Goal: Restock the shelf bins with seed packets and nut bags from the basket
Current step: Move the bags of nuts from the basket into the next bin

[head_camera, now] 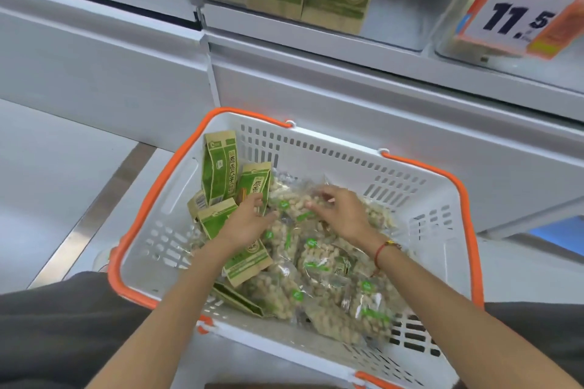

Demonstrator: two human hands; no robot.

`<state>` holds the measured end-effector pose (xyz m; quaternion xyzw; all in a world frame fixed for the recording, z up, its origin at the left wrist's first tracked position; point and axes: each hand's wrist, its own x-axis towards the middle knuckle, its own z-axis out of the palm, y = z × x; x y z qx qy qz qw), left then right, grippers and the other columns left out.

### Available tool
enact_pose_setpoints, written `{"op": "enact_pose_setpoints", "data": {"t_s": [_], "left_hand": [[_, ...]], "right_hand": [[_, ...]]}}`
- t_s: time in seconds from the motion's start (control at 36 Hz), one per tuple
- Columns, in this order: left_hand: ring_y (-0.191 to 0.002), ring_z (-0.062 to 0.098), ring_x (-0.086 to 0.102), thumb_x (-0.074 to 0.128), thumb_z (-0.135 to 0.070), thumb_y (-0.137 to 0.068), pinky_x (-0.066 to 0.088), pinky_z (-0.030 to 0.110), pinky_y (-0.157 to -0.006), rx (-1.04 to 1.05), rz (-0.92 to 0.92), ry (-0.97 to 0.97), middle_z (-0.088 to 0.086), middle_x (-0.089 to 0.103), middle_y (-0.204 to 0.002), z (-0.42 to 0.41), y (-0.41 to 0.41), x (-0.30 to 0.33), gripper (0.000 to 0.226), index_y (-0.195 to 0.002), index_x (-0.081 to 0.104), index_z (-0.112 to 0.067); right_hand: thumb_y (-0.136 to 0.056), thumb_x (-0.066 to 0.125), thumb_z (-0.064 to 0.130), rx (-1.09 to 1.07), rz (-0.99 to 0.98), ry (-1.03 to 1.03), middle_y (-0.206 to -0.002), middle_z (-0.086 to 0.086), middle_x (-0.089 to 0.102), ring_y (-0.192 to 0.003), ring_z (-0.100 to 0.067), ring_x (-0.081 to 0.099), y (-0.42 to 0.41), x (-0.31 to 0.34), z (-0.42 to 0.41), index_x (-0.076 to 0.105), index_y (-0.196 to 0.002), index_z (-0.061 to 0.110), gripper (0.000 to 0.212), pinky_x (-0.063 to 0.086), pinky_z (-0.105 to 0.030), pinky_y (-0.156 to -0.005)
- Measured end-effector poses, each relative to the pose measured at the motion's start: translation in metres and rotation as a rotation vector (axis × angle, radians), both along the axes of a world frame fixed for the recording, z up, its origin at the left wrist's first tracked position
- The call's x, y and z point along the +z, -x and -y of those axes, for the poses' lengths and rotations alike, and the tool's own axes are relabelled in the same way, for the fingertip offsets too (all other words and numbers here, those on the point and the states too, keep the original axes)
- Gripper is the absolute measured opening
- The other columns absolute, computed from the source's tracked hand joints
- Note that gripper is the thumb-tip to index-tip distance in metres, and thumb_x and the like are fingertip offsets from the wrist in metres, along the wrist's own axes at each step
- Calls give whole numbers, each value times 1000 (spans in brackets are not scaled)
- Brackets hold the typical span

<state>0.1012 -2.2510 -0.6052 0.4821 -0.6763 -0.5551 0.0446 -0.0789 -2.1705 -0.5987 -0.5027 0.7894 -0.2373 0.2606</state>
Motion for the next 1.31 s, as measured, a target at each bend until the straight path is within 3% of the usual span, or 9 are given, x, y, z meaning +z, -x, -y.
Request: {"op": "enact_pose_setpoints", "data": {"t_s": [0.11, 0.36, 0.53, 0.67, 0.83, 0.92, 1.03, 1.22, 1.31], "left_hand": [[-130, 17, 40, 61, -46, -86, 35, 27, -96, 5, -135, -146, 1, 35, -149, -6, 7, 15, 80, -149, 23, -14], [-111, 13, 50, 60, -28, -91, 43, 29, -92, 141, -180, -55, -4, 54, -121, -6, -14, 25, 48, -133, 47, -10], [-115, 22, 55, 56, -26, -94, 44, 35, -97, 282, -225, -110, 4, 56, -127, 0, -25, 27, 45, -134, 45, -9], [-115, 18, 55, 57, -28, -94, 42, 31, -91, 271, -258, -198, 3, 58, -127, 1, -29, 30, 47, -135, 43, -11], [-129, 23, 43, 55, -44, -92, 35, 44, -106, 344, -263, -131, 0, 45, -141, 7, -29, 35, 58, -141, 39, -18], [-99, 27, 57, 49, -42, -95, 44, 33, -80, 222, -188, 152, 7, 58, -105, 8, -25, 42, 32, -110, 52, -13], [-87, 13, 57, 47, -36, -97, 47, 36, -84, -60, -92, 328, -12, 57, -92, 8, -17, 54, 25, -115, 49, -19], [-75, 9, 59, 45, -14, -98, 48, 18, -69, -219, -128, -25, 2, 61, -89, -5, 9, 69, 7, -98, 52, -14], [-77, 18, 55, 36, -20, -99, 46, 37, -85, -216, -148, -188, 3, 63, -85, -7, 10, 70, 23, -95, 55, -7]], "right_hand": [[-86, 67, 26, -69, 440, 67, -81, 7, 68, -63, 9, 62, 6, 36, -8, 70, -101, 8, 23, 48, -9, -61], [-88, 65, 24, 32, 393, -378, -129, -2, 55, -113, -18, 55, -21, 38, -27, 45, -137, 11, 54, 48, -25, -90], [-82, 70, 25, 292, 138, -671, -70, -5, 46, -70, -20, 43, -53, -3, -48, 58, -70, 9, 23, 37, -29, -53], [-83, 65, 14, 178, 122, -558, -84, -21, 64, -78, -34, 62, -53, -11, -47, 67, -93, -6, 23, 38, -20, -52], [-87, 63, 8, 207, 167, -389, -142, -3, 48, -131, -21, 45, -6, 54, -20, 59, -126, 13, 40, 38, -34, -108], [-87, 65, 11, 391, 14, -451, -128, -2, 60, -115, -16, 57, 9, 87, -12, 59, -128, 16, 41, 46, -28, -96], [-87, 67, 16, 429, 26, -364, -86, 8, 65, -72, 2, 55, 10, 110, -4, 64, -116, 20, 30, 45, -19, -72], [-76, 79, 21, 303, 116, 9, -88, 1, 72, -76, -10, 64, 3, 112, -4, 74, -98, 14, 23, 52, -20, -76], [-73, 81, 23, 222, 109, 128, -100, 5, 70, -88, -4, 64, 4, 110, -6, 72, -106, 16, 35, 51, -13, -80]]}}
